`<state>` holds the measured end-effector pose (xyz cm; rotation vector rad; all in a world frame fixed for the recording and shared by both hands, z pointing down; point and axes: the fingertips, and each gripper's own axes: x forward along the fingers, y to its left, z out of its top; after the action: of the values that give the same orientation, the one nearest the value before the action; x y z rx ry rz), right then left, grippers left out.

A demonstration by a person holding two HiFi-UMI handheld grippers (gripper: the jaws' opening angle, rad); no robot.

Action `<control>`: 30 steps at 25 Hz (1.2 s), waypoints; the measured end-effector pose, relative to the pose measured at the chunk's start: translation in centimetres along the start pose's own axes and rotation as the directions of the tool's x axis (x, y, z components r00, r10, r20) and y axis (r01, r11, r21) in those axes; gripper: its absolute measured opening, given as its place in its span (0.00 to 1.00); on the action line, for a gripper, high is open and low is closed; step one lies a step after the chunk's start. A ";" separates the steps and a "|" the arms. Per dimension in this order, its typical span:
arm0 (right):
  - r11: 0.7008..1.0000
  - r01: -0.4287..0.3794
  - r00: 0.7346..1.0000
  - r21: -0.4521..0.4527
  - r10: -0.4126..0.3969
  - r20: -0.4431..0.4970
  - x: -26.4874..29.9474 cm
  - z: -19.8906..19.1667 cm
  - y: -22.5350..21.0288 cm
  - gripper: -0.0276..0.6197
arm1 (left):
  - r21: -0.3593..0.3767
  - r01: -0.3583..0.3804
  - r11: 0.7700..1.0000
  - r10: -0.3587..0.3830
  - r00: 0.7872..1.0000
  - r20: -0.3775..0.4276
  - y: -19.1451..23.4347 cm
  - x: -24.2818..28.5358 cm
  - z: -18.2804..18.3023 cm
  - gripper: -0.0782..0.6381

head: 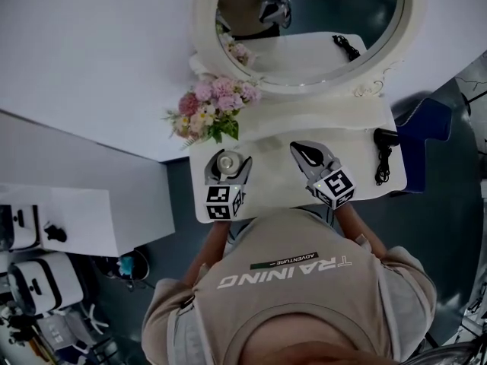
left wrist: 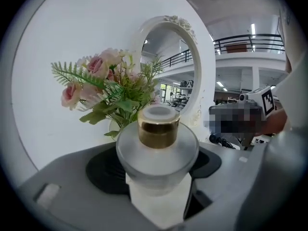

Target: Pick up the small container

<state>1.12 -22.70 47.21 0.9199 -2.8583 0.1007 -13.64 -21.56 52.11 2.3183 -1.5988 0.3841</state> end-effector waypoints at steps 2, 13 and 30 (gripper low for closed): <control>1.000 0.010 1.000 -0.009 -0.010 0.003 0.0 0.0 0.0 0.05 | -0.003 -0.002 1.000 0.002 1.000 0.003 0.3 -0.2 -0.1 0.60; 0.998 0.054 0.999 -0.029 -0.054 -0.008 -0.7 -0.8 0.2 0.05 | -0.031 -0.002 1.000 0.002 1.000 0.010 0.8 0.0 -1.0 0.60; 0.996 0.062 0.998 -0.058 -0.063 -0.014 -1.7 -0.7 1.0 0.05 | -0.033 0.021 0.999 -0.022 1.000 -0.002 0.0 0.4 -1.7 0.60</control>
<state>1.96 -20.80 47.60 0.9909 -2.7991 0.0193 -13.61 -21.22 53.81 2.3075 -1.5659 0.3528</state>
